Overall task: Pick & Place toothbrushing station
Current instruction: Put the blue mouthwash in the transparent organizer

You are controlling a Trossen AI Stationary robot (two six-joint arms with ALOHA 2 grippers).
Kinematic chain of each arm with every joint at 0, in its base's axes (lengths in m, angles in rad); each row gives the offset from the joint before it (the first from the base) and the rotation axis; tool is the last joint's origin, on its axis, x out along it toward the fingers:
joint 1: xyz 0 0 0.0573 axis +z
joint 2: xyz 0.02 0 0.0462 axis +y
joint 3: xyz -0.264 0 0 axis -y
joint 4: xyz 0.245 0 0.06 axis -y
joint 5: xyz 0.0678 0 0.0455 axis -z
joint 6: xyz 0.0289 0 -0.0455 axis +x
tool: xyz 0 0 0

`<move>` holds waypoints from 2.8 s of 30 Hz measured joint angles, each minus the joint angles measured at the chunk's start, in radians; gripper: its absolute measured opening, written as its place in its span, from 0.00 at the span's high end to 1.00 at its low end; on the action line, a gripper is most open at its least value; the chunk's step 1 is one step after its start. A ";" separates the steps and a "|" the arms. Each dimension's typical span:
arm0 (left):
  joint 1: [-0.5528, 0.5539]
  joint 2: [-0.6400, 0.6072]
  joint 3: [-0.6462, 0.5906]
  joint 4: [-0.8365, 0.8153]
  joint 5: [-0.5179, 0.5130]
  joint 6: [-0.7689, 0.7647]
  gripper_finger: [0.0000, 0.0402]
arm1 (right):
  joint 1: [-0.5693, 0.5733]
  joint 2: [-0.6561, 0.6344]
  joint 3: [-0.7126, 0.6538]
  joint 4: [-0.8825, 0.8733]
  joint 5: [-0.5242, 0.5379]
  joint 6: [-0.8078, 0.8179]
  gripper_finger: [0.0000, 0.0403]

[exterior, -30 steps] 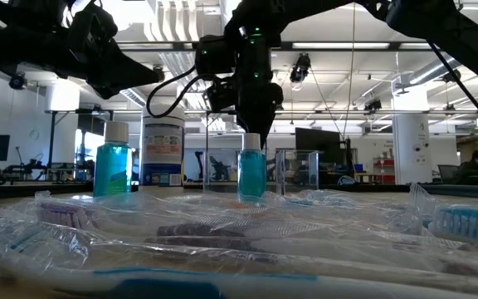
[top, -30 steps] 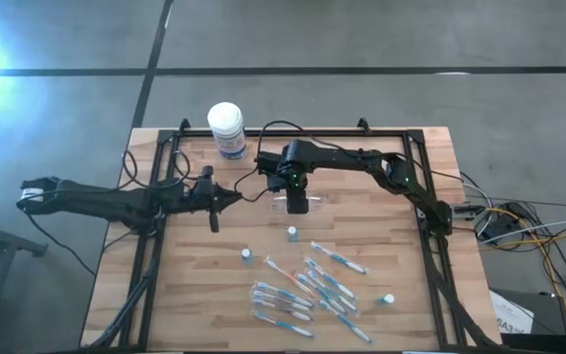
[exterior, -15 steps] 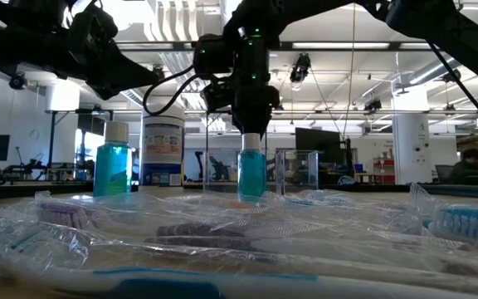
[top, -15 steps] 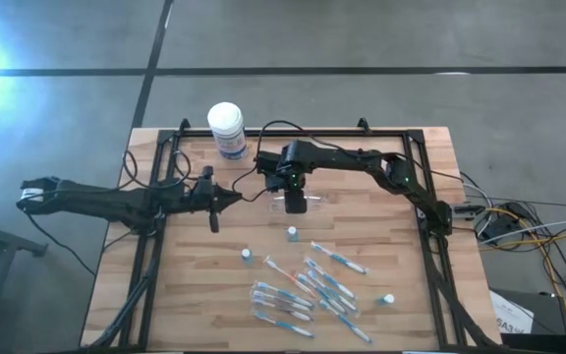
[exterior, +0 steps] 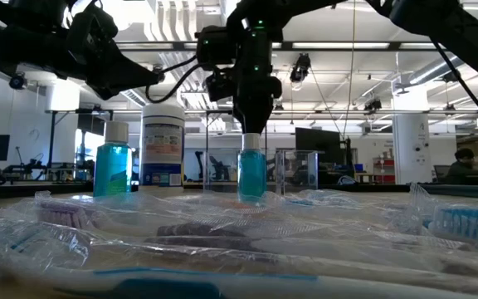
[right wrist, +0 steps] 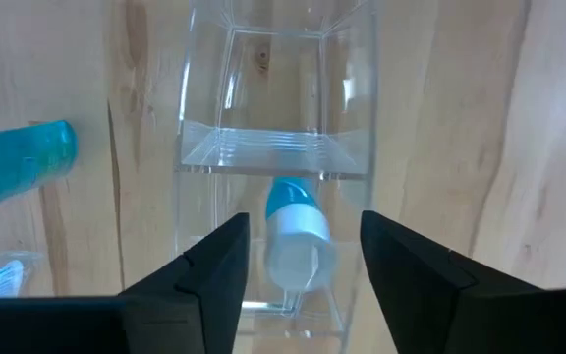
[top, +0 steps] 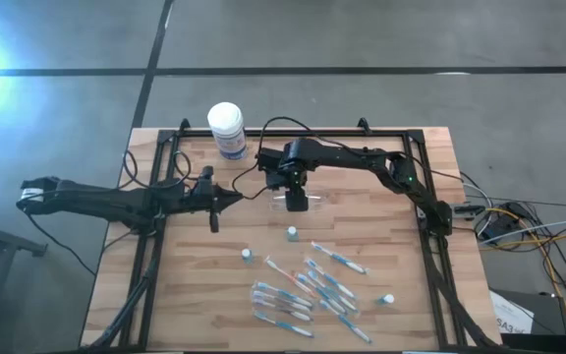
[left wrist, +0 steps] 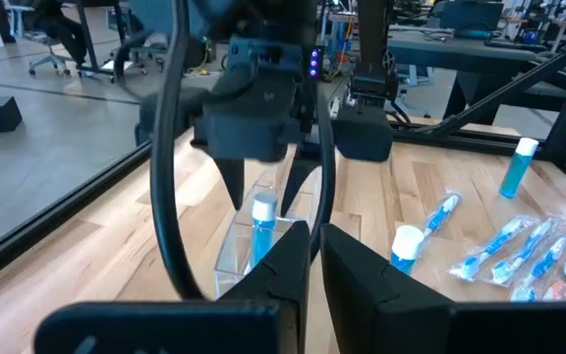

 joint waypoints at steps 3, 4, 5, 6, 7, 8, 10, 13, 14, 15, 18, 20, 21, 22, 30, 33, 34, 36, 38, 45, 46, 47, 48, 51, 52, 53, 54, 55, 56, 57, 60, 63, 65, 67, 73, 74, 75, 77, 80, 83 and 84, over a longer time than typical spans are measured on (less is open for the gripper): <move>0.000 0.000 0.000 0.000 0.000 0.000 0.92 | 0.000 -0.023 0.000 0.002 -0.001 -0.002 0.49; 0.000 0.000 0.000 0.000 0.000 0.000 0.92 | 0.000 -0.035 0.000 0.001 -0.006 -0.002 0.48; 0.000 0.000 0.000 0.000 0.000 0.000 0.92 | 0.000 -0.048 0.000 0.001 -0.016 -0.003 0.48; 0.000 0.000 0.000 0.000 0.000 0.000 0.92 | 0.000 -0.063 0.000 0.002 -0.033 -0.005 0.47; 0.000 0.000 0.000 0.000 0.000 0.000 0.92 | 0.000 -0.082 0.000 0.003 -0.061 -0.006 0.47; 0.000 0.000 0.000 -0.001 0.000 0.000 0.92 | -0.001 -0.103 0.000 0.006 -0.096 -0.010 0.47; 0.000 0.000 0.000 -0.001 0.000 0.000 0.92 | -0.001 -0.151 0.001 0.017 -0.174 -0.018 0.47; 0.000 0.000 0.000 -0.001 0.003 0.000 0.92 | 0.001 -0.243 -0.027 0.076 -0.287 -0.020 0.48; 0.000 0.000 0.000 -0.002 0.004 0.000 0.92 | 0.005 -0.279 -0.053 0.112 -0.323 -0.019 0.49; 0.000 0.000 0.000 -0.002 0.007 0.000 0.92 | 0.008 -0.319 -0.084 0.162 -0.353 -0.015 0.50; -0.001 0.000 0.000 -0.015 0.013 0.000 0.92 | 0.020 -0.458 -0.221 0.320 -0.388 -0.006 0.52; -0.001 0.000 0.000 -0.026 0.014 0.000 0.92 | 0.021 -0.563 -0.338 0.433 -0.406 0.004 0.54; -0.002 0.000 0.000 -0.027 0.018 -0.001 0.92 | 0.021 -0.620 -0.403 0.491 -0.419 0.014 0.55; -0.002 0.001 0.000 -0.031 0.021 -0.001 0.92 | 0.019 -0.677 -0.468 0.552 -0.437 0.027 0.56; -0.002 0.000 0.000 -0.028 0.021 0.014 0.92 | 0.021 -1.121 -1.006 1.049 -0.478 0.193 0.64; -0.002 0.000 0.000 -0.011 0.021 0.014 0.92 | 0.026 -1.264 -1.188 1.196 -0.477 0.262 0.69; -0.002 0.000 0.000 -0.006 0.021 0.014 0.92 | 0.031 -1.305 -1.246 1.245 -0.473 0.285 0.71; -0.002 0.000 0.000 0.013 0.021 0.016 0.92 | 0.037 -1.374 -1.359 1.351 -0.471 0.324 0.76; -0.002 0.000 0.000 0.033 0.021 0.032 0.92 | 0.037 -1.428 -1.459 1.453 -0.471 0.360 0.81; -0.002 0.000 0.000 0.054 0.032 0.005 0.92 | 0.037 -1.546 -1.687 1.600 -0.449 0.386 0.95; -0.002 0.001 0.000 0.054 0.032 -0.001 0.92 | 0.036 -1.559 -1.705 1.608 -0.443 0.375 0.96; -0.002 0.001 0.000 0.055 0.032 -0.002 0.92 | 0.035 -1.572 -1.719 1.618 -0.439 0.365 0.97; -0.002 0.001 0.000 0.055 0.032 -0.003 0.92 | 0.034 -1.585 -1.735 1.624 -0.437 0.353 0.97; -0.002 0.001 0.000 0.053 0.031 -0.004 0.92 | 0.036 -1.625 -1.783 1.656 -0.442 0.314 0.98; -0.002 0.001 0.000 0.053 0.031 -0.004 0.92 | 0.036 -1.638 -1.802 1.679 -0.443 0.309 0.98; -0.002 0.001 0.000 0.053 0.031 -0.005 0.92 | 0.036 -1.650 -1.819 1.706 -0.443 0.307 0.98; -0.002 0.001 0.000 0.051 0.031 -0.005 0.92 | 0.035 -1.660 -1.835 1.731 -0.440 0.308 0.98; -0.002 0.001 0.000 0.049 0.031 -0.005 0.92 | 0.035 -1.668 -1.850 1.754 -0.440 0.313 0.98; -0.002 0.001 0.000 0.049 0.031 -0.005 0.92 | 0.035 -1.674 -1.868 1.777 -0.440 0.315 0.98; -0.002 0.001 0.000 0.048 0.031 -0.005 0.92 | 0.036 -1.677 -1.884 1.799 -0.441 0.317 0.98; -0.002 0.001 0.000 0.045 0.031 -0.009 0.92 | 0.035 -1.683 -1.924 1.854 -0.439 0.317 0.98; -0.002 0.001 0.000 0.043 0.031 -0.015 0.92 | 0.036 -1.690 -1.954 1.876 -0.429 0.316 0.98; -0.002 0.001 0.000 0.039 0.031 -0.015 0.92 | 0.036 -1.692 -1.971 1.876 -0.413 0.313 0.98; -0.002 0.001 0.000 0.036 0.025 -0.015 0.92 | 0.035 -1.691 -1.986 1.875 -0.409 0.309 0.98; -0.001 0.001 0.000 0.035 0.002 -0.009 0.92 | 0.035 -1.692 -2.027 1.876 -0.409 0.308 0.98; -0.001 0.001 0.000 0.035 0.002 -0.011 0.92 | 0.035 -1.692 -2.029 1.875 -0.409 0.305 0.98; -0.001 0.001 0.000 0.035 0.002 -0.014 0.92 | 0.036 -1.693 -2.029 1.876 -0.409 0.303 0.98; -0.001 0.001 0.000 0.028 0.001 -0.012 0.92 | 0.035 -1.695 -2.029 1.878 -0.409 0.302 0.98; -0.001 0.001 0.000 0.007 -0.003 0.015 0.92 | 0.036 -1.699 -2.028 1.878 -0.415 0.286 0.98; -0.001 0.001 0.000 -0.012 -0.003 0.025 0.92 | 0.036 -1.699 -2.028 1.884 -0.415 0.277 0.98; -0.001 0.001 0.000 -0.012 -0.003 0.010 0.92 | 0.036 -1.698 -2.028 1.892 -0.416 0.286 0.98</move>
